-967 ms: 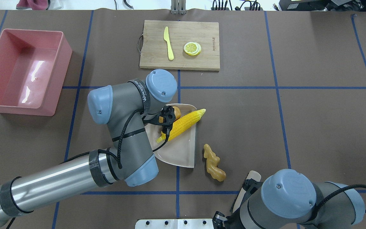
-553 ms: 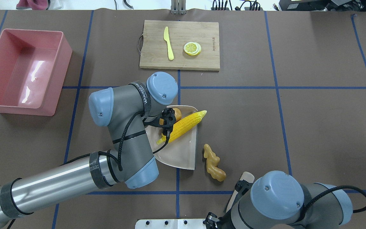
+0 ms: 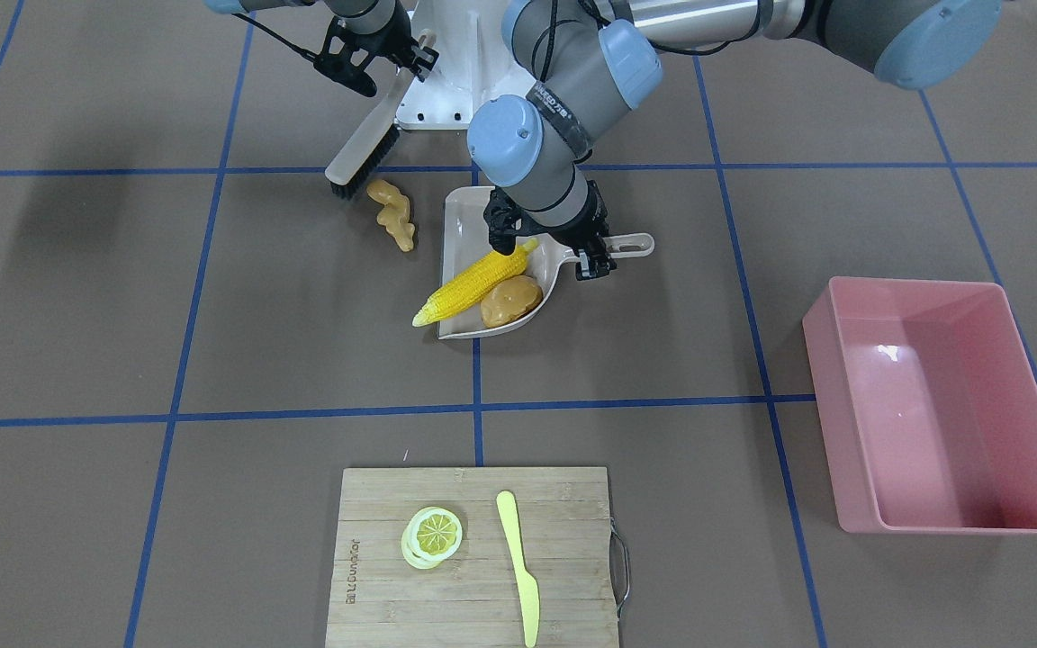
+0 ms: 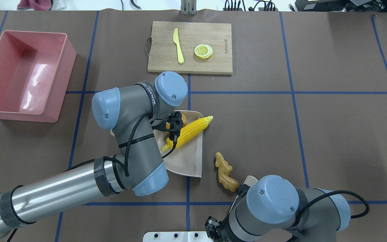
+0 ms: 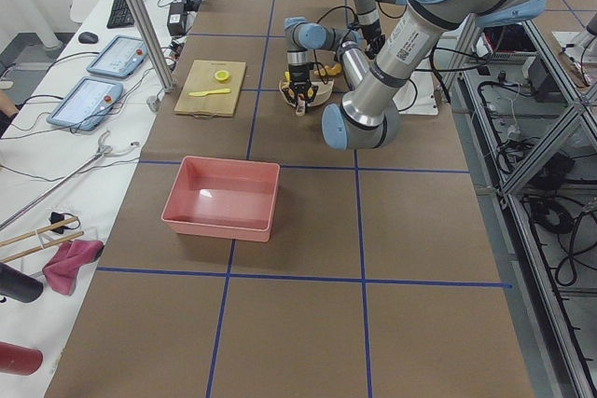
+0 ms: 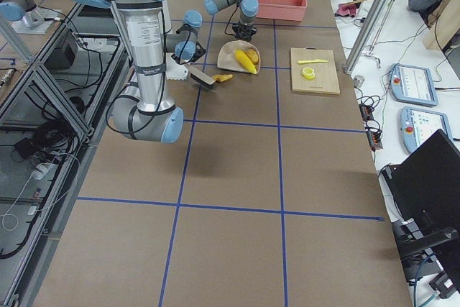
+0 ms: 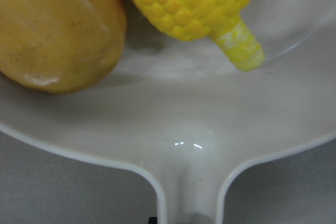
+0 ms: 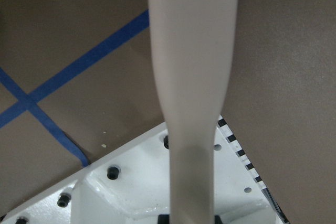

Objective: Sweep and dump trash into bin
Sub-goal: 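Position the brush behind the ginger root with the right gripper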

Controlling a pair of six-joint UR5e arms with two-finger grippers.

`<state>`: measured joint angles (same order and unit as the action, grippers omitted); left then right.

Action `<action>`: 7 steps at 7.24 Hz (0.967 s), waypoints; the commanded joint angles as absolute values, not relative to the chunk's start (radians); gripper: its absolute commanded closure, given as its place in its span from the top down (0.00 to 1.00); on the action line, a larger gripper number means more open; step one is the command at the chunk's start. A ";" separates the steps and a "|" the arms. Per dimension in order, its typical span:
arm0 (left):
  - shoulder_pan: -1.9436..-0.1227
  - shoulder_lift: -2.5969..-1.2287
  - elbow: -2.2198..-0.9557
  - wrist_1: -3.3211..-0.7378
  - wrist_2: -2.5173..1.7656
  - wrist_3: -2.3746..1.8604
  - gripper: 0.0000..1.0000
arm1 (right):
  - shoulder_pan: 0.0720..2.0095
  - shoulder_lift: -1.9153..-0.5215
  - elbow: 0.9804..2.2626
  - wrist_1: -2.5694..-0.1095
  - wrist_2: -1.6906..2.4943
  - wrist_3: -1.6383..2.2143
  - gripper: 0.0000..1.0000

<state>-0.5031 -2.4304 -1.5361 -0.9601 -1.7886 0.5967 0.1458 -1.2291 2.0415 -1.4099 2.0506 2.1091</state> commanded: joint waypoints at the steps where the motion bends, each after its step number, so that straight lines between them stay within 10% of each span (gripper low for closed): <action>1: -0.509 -2.442 -1.536 -0.925 -1.789 0.597 0.00 | 0.162 -1.224 2.013 -1.367 2.051 2.105 0.00; 7: -0.508 -2.447 -1.523 -0.917 -1.760 0.597 0.00 | 0.190 -1.193 1.968 -1.339 2.051 2.050 0.00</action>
